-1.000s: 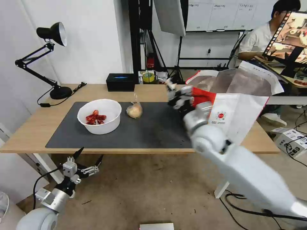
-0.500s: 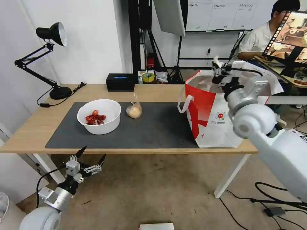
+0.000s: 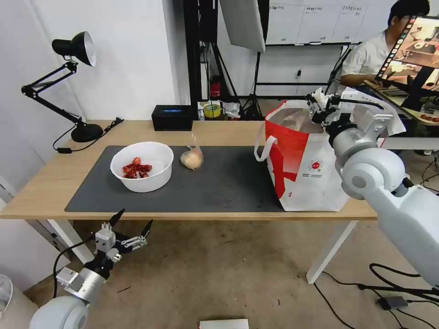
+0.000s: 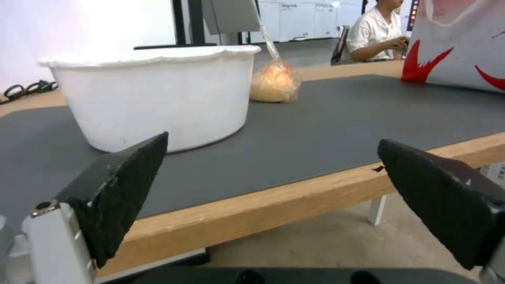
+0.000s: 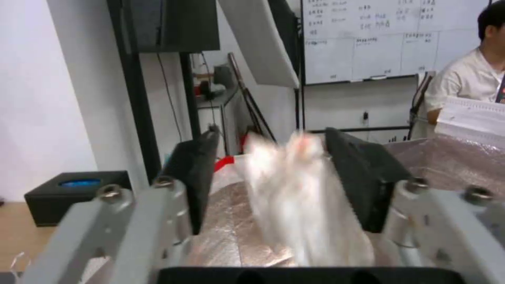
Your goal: Pick up the trash from the table and place it into the takeout bag.
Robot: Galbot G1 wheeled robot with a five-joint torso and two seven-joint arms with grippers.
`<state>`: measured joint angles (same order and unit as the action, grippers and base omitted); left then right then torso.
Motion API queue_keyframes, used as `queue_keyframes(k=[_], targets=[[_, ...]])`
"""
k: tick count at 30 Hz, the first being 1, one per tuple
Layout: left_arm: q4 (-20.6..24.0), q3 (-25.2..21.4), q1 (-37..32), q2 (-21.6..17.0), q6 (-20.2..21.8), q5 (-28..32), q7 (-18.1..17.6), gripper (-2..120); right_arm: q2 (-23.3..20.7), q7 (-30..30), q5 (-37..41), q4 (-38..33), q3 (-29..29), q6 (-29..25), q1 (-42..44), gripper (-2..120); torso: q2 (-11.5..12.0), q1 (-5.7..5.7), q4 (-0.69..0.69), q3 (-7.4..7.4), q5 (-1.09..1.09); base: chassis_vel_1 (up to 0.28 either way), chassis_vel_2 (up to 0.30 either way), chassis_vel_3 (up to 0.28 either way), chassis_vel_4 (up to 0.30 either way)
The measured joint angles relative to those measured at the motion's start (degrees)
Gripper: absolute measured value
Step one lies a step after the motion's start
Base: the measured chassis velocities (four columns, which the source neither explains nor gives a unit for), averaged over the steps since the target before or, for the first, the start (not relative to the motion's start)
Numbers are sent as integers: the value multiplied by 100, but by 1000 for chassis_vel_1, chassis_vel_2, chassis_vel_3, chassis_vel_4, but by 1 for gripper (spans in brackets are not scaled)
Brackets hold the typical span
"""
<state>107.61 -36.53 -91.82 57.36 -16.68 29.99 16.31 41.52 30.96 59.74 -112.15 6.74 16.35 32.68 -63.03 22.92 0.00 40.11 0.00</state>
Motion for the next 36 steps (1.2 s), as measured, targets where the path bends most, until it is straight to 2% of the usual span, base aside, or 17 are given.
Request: queue_keyframes(k=[1, 2, 5, 6, 9, 11, 13, 17, 20, 22, 24, 26, 27, 28, 34, 36], targets=[[11, -4, 4, -15, 2, 6, -1, 100, -5, -3, -1, -17, 20, 22, 36, 62, 0, 0, 0, 0, 0, 0, 0, 0, 0], [11, -4, 4, -15, 2, 6, -1, 100, -5, -3, -1, -17, 20, 22, 36, 62, 0, 0, 0, 0, 0, 0, 0, 0, 0], [20, -15, 5, -22, 4, 11, -1, 100, -20, -11, -6, -36, 47, 35, 101, 75, 0, 0, 0, 0, 0, 0, 0, 0, 0], [20, -15, 5, -22, 4, 11, -1, 100, -20, -11, -6, -36, 47, 35, 101, 75, 0, 0, 0, 0, 0, 0, 0, 0, 0], [34, -22, -5, -1, 5, 12, -2, 100, -59, -20, -5, -65, 56, 36, 121, 92, 0, 0, 0, 0, 0, 0, 0, 0, 0], [36, -22, -6, 1, 5, 12, -2, 100, -63, -22, -2, -70, 58, 35, 121, 92, 0, 0, 0, 0, 0, 0, 0, 0, 0], [64, -30, -8, 11, 5, 17, -2, 100, -100, -164, 20, -150, 69, -67, 150, 99, 0, 0, 0, 0, 0, 0, 0, 0, 0], [79, -43, -6, 6, 5, 33, -2, 100, -114, -457, 93, -301, 70, -305, 190, 100, 0, 0, 0, 0, 0, 0, 0, 0, 0], [99, -70, -5, -14, 5, 50, -15, 100, -144, -1106, 219, -627, 58, -605, 330, 100, 0, 0, 1, 0, -1, 0, 0, 0, 0], [104, -78, -4, -19, 5, 53, -19, 100, -166, -1315, 223, -733, 46, -674, 415, 100, 0, 0, 1, 0, -1, 0, 0, 0, 0], [116, -91, -5, -19, 5, 58, -27, 100, -277, -1942, 134, -985, 38, -851, 817, 100, 0, 0, 1, 0, 0, 0, 0, 0, 0], [119, -93, -6, -18, 5, 58, -29, 100, -291, -2000, 116, -1004, 39, -871, 860, 100, 0, 0, 1, 0, -1, 0, 0, 0, 0], [128, -97, -16, -7, 6, 59, -33, 100, -409, -2497, -138, -1160, 88, -998, 1298, 100, 0, 0, -1, 0, 0, 0, 0, 0, 0], [129, -98, -23, 7, 6, 59, -34, 100, -449, -2667, -304, -1246, 134, -1023, 1552, 100, 0, 0, -1, 0, 0, 0, 0, 0, 0], [130, -104, -61, 90, 3, 44, -33, 100, -415, -2758, -829, -1480, 371, -1058, 2433, 100, 0, 0, 0, 0, 0, 0, 0, 0, 0], [130, -111, -88, 133, -5, 30, -29, 100, -313, -2711, -1176, -1565, 548, -1134, 2971, 100, 0, 0, 1, 0, 0, 0, 0, 0, 0]])
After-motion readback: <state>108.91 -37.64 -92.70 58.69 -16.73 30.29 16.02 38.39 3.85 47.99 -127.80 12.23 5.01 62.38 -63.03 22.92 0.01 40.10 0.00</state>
